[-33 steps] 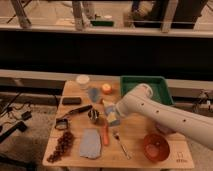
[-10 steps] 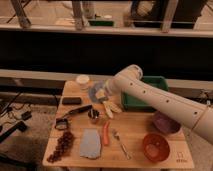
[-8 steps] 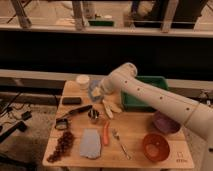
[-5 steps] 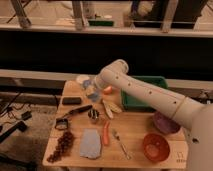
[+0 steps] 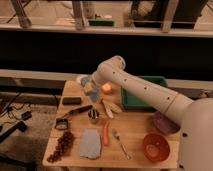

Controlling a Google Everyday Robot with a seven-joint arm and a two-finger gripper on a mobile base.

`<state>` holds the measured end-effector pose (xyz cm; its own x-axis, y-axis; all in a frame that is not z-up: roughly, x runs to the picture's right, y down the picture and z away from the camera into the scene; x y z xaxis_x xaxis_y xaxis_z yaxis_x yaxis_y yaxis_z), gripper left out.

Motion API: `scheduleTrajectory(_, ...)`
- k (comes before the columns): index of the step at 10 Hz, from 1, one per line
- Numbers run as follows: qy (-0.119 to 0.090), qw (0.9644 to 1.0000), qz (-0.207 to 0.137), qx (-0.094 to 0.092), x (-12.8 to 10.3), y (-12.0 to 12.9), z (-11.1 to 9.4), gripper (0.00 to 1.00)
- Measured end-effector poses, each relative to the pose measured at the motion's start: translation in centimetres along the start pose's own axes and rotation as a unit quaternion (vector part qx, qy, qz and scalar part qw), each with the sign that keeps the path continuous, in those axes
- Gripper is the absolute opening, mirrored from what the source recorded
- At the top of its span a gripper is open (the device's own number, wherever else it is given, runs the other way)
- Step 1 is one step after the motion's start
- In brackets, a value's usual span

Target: Place sponge in paper cup

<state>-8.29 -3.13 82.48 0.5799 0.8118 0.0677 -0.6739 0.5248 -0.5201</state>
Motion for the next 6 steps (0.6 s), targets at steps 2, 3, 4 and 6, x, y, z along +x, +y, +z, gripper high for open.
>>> scheduleTrajectory(2, -0.004, 1.0000, -0.002, -0.001, -0.5, -0.6, 0.3, 0.13)
scheduleTrajectory(3, -0.006, 1.0000, -0.004, -0.002, -1.0, -0.9, 0.6, 0.13)
scheduleTrajectory(4, -0.007, 1.0000, -0.005, -0.003, -1.2, -1.0, 0.9, 0.13)
scheduleTrajectory(6, -0.011, 0.9999, -0.005, -0.004, -2.0, -2.0, 1.8, 0.13)
